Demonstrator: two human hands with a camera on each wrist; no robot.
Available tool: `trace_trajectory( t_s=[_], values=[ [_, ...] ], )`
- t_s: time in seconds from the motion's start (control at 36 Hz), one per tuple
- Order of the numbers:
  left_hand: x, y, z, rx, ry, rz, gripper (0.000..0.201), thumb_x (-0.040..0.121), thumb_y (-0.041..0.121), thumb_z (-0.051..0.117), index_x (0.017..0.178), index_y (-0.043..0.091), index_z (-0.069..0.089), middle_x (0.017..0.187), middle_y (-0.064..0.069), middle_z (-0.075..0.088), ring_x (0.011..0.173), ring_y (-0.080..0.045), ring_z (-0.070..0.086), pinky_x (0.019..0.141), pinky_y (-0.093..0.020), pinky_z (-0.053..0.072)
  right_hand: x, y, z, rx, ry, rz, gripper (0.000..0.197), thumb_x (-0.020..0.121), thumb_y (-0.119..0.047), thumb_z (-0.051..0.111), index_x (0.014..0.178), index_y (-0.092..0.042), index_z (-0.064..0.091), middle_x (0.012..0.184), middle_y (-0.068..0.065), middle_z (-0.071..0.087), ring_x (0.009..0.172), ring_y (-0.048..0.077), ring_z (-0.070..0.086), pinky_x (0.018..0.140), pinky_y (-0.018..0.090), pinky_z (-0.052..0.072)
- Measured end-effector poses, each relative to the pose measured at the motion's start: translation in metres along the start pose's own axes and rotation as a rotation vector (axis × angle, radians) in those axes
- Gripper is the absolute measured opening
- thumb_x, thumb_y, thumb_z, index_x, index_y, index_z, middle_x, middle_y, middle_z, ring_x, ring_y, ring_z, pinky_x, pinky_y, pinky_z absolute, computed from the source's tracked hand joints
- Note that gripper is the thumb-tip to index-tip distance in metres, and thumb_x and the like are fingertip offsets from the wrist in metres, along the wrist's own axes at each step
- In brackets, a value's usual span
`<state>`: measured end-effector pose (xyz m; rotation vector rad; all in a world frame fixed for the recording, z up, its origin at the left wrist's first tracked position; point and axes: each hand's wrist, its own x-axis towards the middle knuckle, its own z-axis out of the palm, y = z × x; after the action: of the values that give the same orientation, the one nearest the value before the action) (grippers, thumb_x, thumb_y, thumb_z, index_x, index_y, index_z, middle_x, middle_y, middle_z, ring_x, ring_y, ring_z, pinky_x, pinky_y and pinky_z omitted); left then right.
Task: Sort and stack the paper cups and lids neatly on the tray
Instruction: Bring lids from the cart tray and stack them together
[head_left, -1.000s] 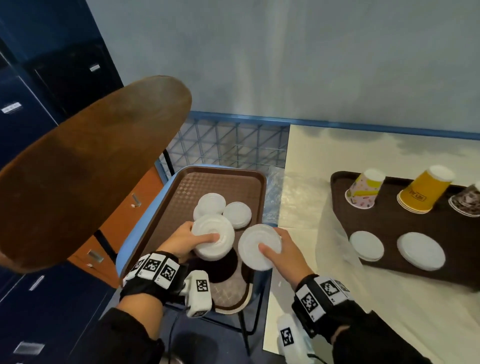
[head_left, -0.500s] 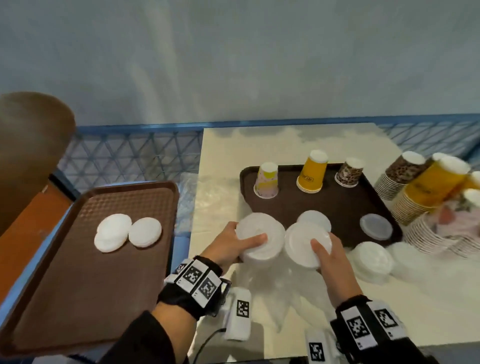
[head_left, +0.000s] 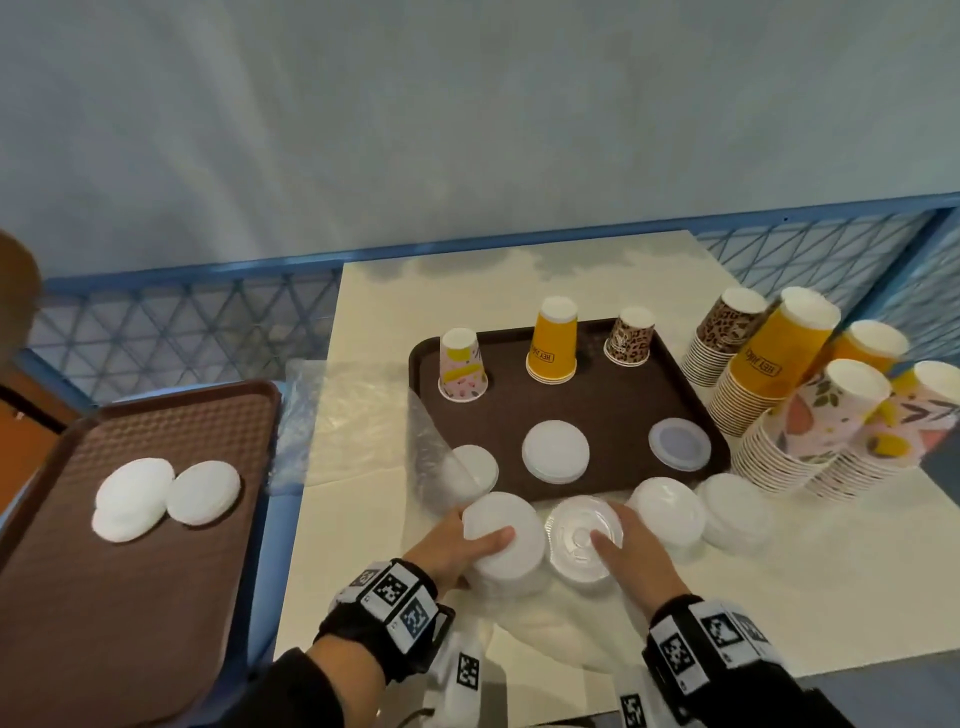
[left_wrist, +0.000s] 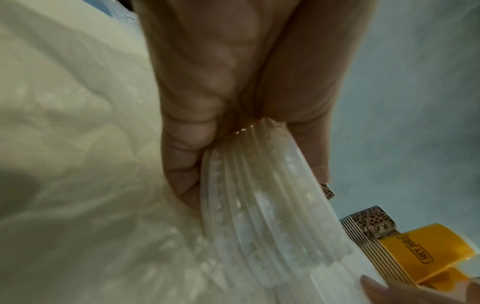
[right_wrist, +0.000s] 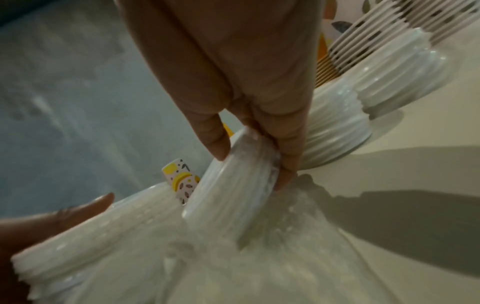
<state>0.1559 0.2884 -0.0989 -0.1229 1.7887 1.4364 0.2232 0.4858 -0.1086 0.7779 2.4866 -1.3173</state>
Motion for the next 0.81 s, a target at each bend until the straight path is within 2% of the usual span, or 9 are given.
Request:
trace_trajectory(
  t_s=[0.08, 0.17, 0.25, 0.33, 0.42, 0.56, 0.64, 0.72, 0.81],
  values=[
    [0.001, -0.002, 0.0, -0.011, 0.049, 0.021, 0.035, 0.082, 0.026, 0.07, 0.113, 0.023, 0.054, 0.113, -0.004, 0.065, 0.103, -0.02, 0.061, 0.07, -0.033, 0.053, 0.003, -0.002, 0.002, -0.087, -0.007, -0.017, 0.051, 0.094, -0.018, 0.048, 0.141, -0.008, 0.029, 0.142, 0.013, 0.042, 0.131, 0.027, 0.04, 0.108, 0.032, 0.029],
    [0.006, -0.007, -0.001, 0.052, 0.098, 0.052, 0.066, 0.066, 0.04, 0.078, 0.123, 0.016, 0.053, 0.116, -0.006, 0.066, 0.107, -0.023, 0.062, 0.072, -0.034, 0.055, 0.005, -0.006, 0.004, -0.179, 0.011, -0.036, 0.049, 0.095, -0.017, 0.046, 0.14, -0.008, 0.029, 0.142, 0.013, 0.041, 0.131, 0.026, 0.04, 0.107, 0.031, 0.03],
    [0.01, -0.011, -0.003, 0.169, 0.155, 0.106, 0.059, 0.073, 0.035, 0.077, 0.122, 0.01, 0.056, 0.112, -0.006, 0.067, 0.102, -0.02, 0.062, 0.07, -0.028, 0.053, 0.005, -0.008, 0.006, -0.247, 0.033, -0.077, 0.046, 0.094, -0.014, 0.047, 0.138, -0.009, 0.033, 0.14, 0.012, 0.042, 0.129, 0.024, 0.04, 0.106, 0.029, 0.03],
    [0.015, -0.015, -0.007, 0.327, 0.216, 0.111, 0.077, 0.063, 0.053, 0.076, 0.122, 0.01, 0.055, 0.117, -0.006, 0.061, 0.105, -0.02, 0.059, 0.083, -0.036, 0.054, 0.005, -0.009, 0.007, -0.264, 0.03, -0.1, 0.048, 0.093, -0.011, 0.048, 0.139, -0.01, 0.032, 0.141, 0.011, 0.04, 0.13, 0.024, 0.04, 0.108, 0.029, 0.029],
    [0.016, -0.018, -0.009, 0.505, 0.255, 0.076, 0.082, 0.066, 0.059, 0.071, 0.129, 0.012, 0.049, 0.123, -0.007, 0.051, 0.115, -0.021, 0.047, 0.096, -0.032, 0.046, 0.005, -0.008, 0.008, -0.253, 0.035, -0.128, 0.052, 0.092, -0.007, 0.049, 0.14, -0.01, 0.03, 0.143, 0.011, 0.037, 0.133, 0.023, 0.038, 0.111, 0.029, 0.027],
    [0.018, -0.022, -0.008, 0.582, 0.26, 0.07, 0.114, 0.038, 0.084, 0.046, 0.133, 0.019, 0.048, 0.128, -0.006, 0.054, 0.122, -0.023, 0.045, 0.105, -0.035, 0.039, 0.004, -0.009, 0.01, -0.22, 0.044, -0.18, 0.058, 0.089, 0.001, 0.049, 0.142, -0.012, 0.029, 0.142, 0.011, 0.038, 0.131, 0.023, 0.039, 0.111, 0.03, 0.029],
    [0.018, -0.023, -0.007, 0.681, 0.299, 0.065, 0.118, 0.039, 0.087, 0.036, 0.135, 0.019, 0.044, 0.131, -0.006, 0.051, 0.124, -0.024, 0.039, 0.107, -0.034, 0.032, 0.004, -0.009, 0.009, -0.208, 0.051, -0.194, 0.06, 0.088, 0.004, 0.049, 0.142, -0.012, 0.029, 0.142, 0.011, 0.036, 0.131, 0.023, 0.039, 0.111, 0.03, 0.029],
    [0.014, -0.023, -0.007, 0.775, 0.353, 0.054, 0.109, 0.05, 0.083, 0.04, 0.137, 0.017, 0.041, 0.133, -0.008, 0.046, 0.126, -0.025, 0.035, 0.107, -0.035, 0.027, 0.003, -0.009, 0.009, -0.207, 0.052, -0.199, 0.06, 0.088, 0.004, 0.049, 0.142, -0.012, 0.029, 0.142, 0.011, 0.036, 0.13, 0.023, 0.039, 0.11, 0.029, 0.029],
    [0.01, -0.022, -0.01, 0.877, 0.383, 0.043, 0.107, 0.054, 0.083, 0.033, 0.137, 0.016, 0.041, 0.134, -0.007, 0.047, 0.128, -0.025, 0.032, 0.106, -0.036, 0.024, 0.004, -0.01, 0.009, -0.225, 0.054, -0.195, 0.059, 0.088, 0.003, 0.049, 0.141, -0.013, 0.029, 0.141, 0.011, 0.037, 0.129, 0.023, 0.04, 0.109, 0.029, 0.03]
  ],
)
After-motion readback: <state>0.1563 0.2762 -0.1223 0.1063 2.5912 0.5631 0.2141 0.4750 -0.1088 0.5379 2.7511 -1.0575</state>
